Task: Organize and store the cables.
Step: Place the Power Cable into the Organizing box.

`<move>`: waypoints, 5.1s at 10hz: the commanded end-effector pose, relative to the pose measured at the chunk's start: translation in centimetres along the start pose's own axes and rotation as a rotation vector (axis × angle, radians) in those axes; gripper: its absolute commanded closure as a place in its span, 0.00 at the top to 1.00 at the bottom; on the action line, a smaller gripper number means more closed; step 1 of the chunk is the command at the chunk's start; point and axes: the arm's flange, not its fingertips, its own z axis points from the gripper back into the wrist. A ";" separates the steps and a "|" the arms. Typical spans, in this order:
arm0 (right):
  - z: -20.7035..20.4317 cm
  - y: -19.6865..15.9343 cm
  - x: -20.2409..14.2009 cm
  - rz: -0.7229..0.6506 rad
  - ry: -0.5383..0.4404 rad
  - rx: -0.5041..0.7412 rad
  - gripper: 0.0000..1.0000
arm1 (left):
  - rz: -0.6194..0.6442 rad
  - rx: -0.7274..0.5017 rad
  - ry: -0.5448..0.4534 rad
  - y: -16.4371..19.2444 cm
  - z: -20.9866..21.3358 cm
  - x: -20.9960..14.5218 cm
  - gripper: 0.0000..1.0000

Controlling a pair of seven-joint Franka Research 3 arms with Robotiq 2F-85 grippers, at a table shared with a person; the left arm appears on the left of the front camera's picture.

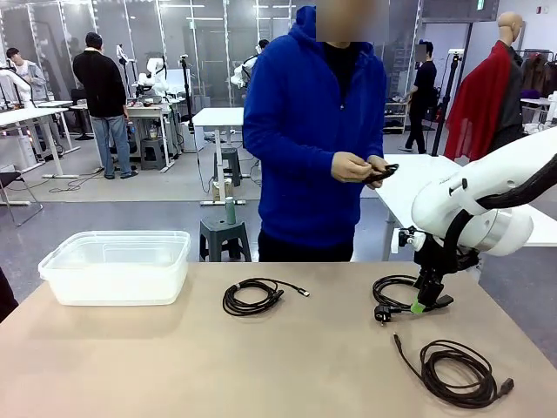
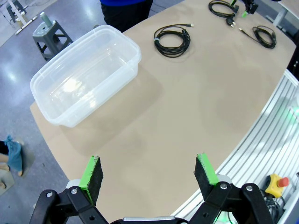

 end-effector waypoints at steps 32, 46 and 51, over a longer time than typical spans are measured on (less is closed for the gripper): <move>0.8 -1.4 4.1 0.222 0.212 -0.010 0.00 | -0.002 0.000 -0.001 0.0 0.1 0.0 1.00; 11.7 8.9 14.2 0.158 0.144 -0.115 0.00 | -0.002 0.000 -0.001 0.0 0.1 0.0 1.00; 7.5 15.3 19.7 0.197 0.171 -0.133 0.00 | -0.002 0.000 -0.001 0.0 0.1 0.0 1.00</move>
